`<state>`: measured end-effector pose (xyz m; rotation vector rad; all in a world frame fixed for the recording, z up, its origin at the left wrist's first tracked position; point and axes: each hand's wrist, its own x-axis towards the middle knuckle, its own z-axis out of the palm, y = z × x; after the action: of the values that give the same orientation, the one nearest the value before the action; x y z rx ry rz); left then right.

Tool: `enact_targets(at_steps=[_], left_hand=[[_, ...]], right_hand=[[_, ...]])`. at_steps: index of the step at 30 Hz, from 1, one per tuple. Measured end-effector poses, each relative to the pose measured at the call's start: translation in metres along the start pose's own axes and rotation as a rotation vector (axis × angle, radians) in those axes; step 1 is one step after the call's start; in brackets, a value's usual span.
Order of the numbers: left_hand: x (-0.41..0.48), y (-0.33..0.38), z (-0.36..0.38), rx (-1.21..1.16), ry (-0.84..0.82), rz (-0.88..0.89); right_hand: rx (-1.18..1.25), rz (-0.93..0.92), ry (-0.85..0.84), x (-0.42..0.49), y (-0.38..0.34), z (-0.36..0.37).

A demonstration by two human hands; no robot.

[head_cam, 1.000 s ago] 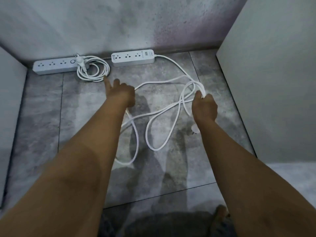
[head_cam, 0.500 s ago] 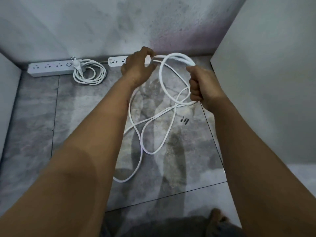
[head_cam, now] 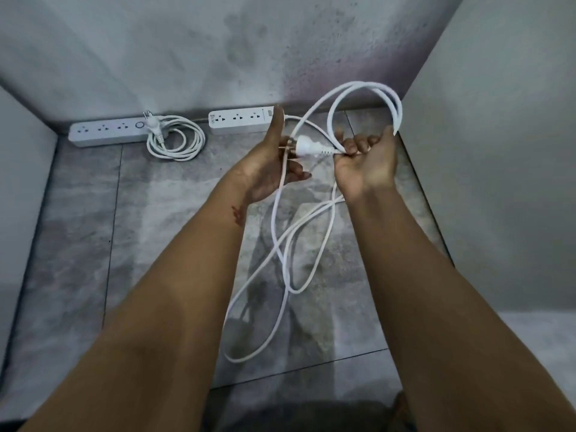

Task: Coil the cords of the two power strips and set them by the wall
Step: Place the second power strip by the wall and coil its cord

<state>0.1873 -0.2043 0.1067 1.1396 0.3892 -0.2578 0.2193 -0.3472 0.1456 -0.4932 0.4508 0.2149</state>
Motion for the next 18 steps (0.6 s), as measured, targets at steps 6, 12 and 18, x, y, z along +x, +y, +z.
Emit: enact_targets(at_steps=[6, 12, 18], left_hand=[[-0.007, -0.014, -0.014, 0.263, -0.185, -0.191], [0.005, -0.009, 0.01, -0.016, -0.047, 0.045], [0.007, -0.004, 0.012, -0.222, 0.153, 0.145]], right_hand=[[0.014, -0.023, 0.041, 0.0, 0.007, 0.017], [-1.06, -0.058, 0.163, -0.003, 0.036, 0.003], [-1.171, 0.144, 0.228, -0.002, 0.049, -0.015]])
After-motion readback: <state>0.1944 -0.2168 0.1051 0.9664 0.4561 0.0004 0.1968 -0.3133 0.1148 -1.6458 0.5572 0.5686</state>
